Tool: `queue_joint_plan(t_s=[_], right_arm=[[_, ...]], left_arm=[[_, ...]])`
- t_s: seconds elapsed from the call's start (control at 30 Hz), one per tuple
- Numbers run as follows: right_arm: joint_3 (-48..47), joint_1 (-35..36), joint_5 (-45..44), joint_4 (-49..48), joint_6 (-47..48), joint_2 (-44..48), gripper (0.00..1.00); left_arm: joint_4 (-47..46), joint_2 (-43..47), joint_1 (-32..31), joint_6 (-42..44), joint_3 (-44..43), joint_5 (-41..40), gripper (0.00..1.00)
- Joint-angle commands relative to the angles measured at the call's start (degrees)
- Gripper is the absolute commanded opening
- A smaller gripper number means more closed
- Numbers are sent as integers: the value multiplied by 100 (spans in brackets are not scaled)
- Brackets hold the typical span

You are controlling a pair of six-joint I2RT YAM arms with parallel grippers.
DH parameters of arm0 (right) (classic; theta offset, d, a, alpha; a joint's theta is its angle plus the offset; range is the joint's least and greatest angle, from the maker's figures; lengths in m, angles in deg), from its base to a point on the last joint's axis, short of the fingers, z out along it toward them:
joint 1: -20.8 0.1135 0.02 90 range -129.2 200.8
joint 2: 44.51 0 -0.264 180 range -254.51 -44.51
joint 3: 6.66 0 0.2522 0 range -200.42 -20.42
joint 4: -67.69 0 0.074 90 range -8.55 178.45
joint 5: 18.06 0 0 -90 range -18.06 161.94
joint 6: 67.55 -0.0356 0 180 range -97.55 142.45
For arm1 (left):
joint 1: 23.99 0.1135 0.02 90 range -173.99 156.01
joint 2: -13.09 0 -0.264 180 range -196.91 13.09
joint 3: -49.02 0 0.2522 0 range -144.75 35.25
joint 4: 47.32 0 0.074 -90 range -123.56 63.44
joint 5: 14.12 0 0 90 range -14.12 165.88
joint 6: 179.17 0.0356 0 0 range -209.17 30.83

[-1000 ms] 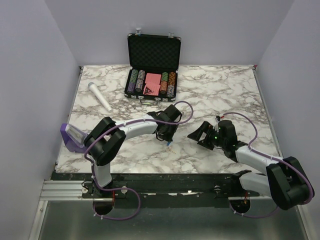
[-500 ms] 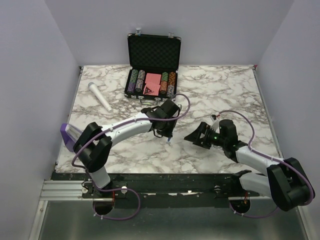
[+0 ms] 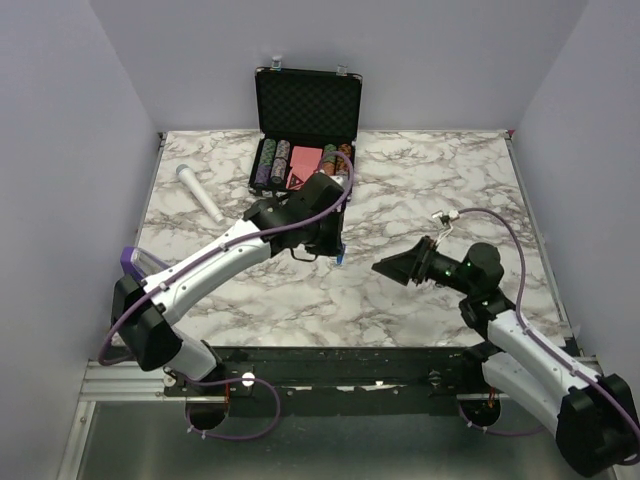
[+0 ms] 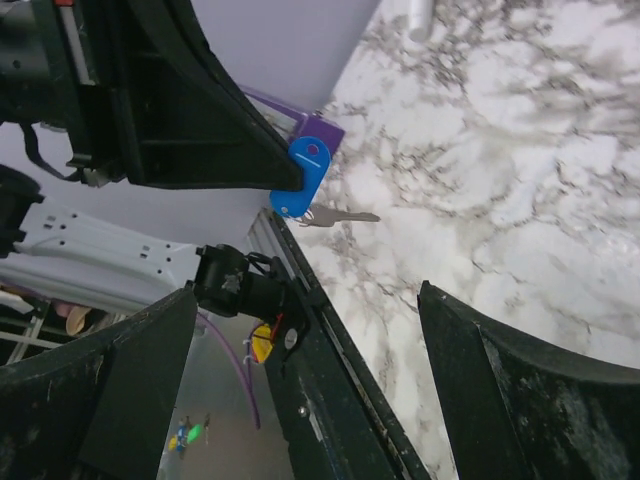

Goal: Remove the keys from the keyring

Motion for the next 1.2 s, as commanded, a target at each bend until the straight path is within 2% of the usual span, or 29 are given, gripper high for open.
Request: queue_joint_plan(t_s=[0.0, 0.27, 0.5, 0.7, 0.83, 1.17], right_arm=[[-415, 34, 446, -338, -59, 298, 100], [-1540, 34, 500, 14, -24, 70, 100], [-2288, 43, 860, -977, -559, -177, 96], [-2824, 34, 1061, -1136, -551, -492, 92], [-3035, 60, 1422, -1813, -1016, -809, 89], [-3299, 192, 1291, -1550, -789, -871, 72]], left_arm=[[545, 445, -29, -552, -593, 16, 0], [950, 753, -29, -1501, -1736, -55, 0], [1503, 613, -29, -2309, -2773, 33, 0], [1328, 700, -20, -2802, -2924, 139, 0], [1231, 736, -20, -3110, -2968, 200, 0], [1354, 762, -29, -3778, -3205, -19, 0]])
